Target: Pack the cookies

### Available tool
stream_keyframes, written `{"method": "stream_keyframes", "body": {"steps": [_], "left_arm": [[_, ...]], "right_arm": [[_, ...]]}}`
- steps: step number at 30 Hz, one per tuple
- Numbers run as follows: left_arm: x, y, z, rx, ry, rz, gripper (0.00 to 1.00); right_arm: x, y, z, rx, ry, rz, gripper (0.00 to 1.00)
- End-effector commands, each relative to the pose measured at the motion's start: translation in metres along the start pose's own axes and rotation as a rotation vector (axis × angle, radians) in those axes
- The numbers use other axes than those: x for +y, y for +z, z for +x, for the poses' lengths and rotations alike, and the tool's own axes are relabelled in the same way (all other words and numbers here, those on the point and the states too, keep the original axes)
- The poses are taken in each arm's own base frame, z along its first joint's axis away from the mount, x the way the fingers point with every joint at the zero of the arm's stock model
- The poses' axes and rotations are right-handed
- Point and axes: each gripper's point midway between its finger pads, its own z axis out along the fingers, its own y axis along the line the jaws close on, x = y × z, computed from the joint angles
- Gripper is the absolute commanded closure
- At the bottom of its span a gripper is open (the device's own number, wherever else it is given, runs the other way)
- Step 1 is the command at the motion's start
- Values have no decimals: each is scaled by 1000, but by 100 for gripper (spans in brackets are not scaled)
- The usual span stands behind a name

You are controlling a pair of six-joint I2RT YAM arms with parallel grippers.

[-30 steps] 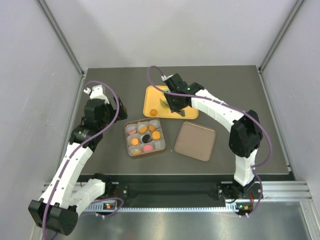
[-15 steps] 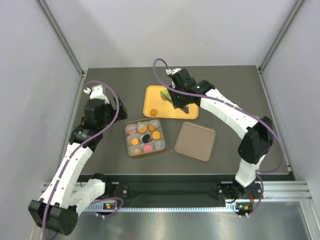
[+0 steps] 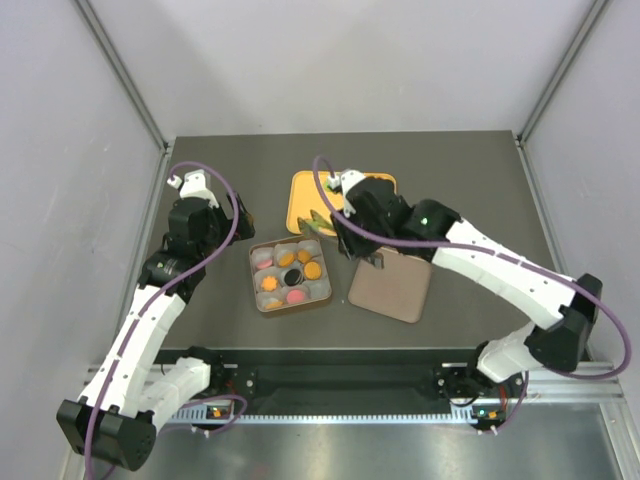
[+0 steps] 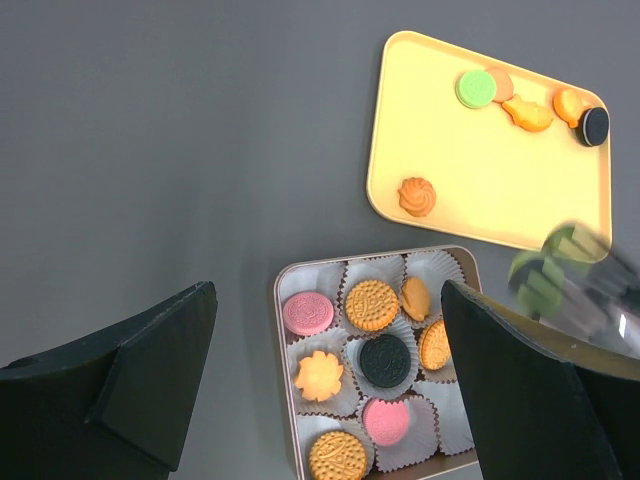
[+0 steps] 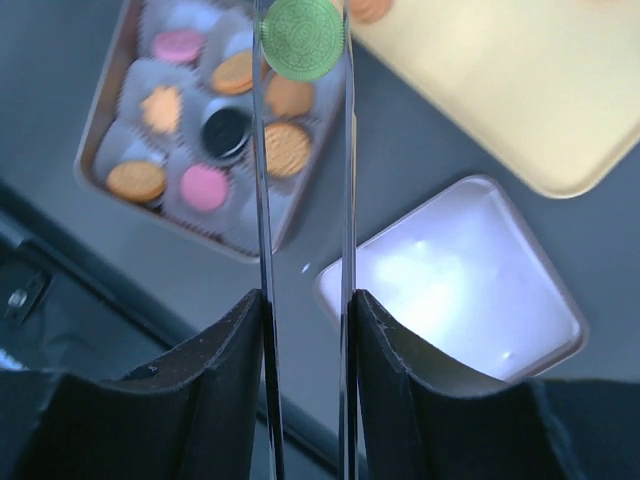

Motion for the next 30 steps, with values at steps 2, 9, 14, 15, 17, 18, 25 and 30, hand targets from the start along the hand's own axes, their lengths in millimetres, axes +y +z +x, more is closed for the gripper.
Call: {"method": "stream_keyframes", "body": {"steps": [2, 9, 14, 15, 17, 18, 25, 30], "left_arm": [[-4, 0, -10, -48, -19, 22, 1], [-4, -1, -11, -50, -20, 22, 1], [-4, -1, -11, -52, -20, 23, 1], [-4, -1, -11, -53, -18, 23, 1], [-4, -1, -11, -51, -18, 23, 1], [-4, -1, -11, -50, -18, 22, 1], [-4, -1, -11, -49, -19, 24, 1], [-4, -1, -10, -49, -19, 24, 1]], "right_arm": [[35, -29, 23, -10, -5, -74, 62], [53, -29, 64, 61, -28, -99, 62], [65, -20, 86, 108, -42, -115, 61], [66, -18, 89, 115, -46, -114, 62], [67, -15, 94, 126, -47, -111, 61], [67, -15, 96, 128, -50, -107, 62], [65, -8, 105, 146, -54, -84, 61], [66, -4, 110, 155, -59, -73, 60]]}}
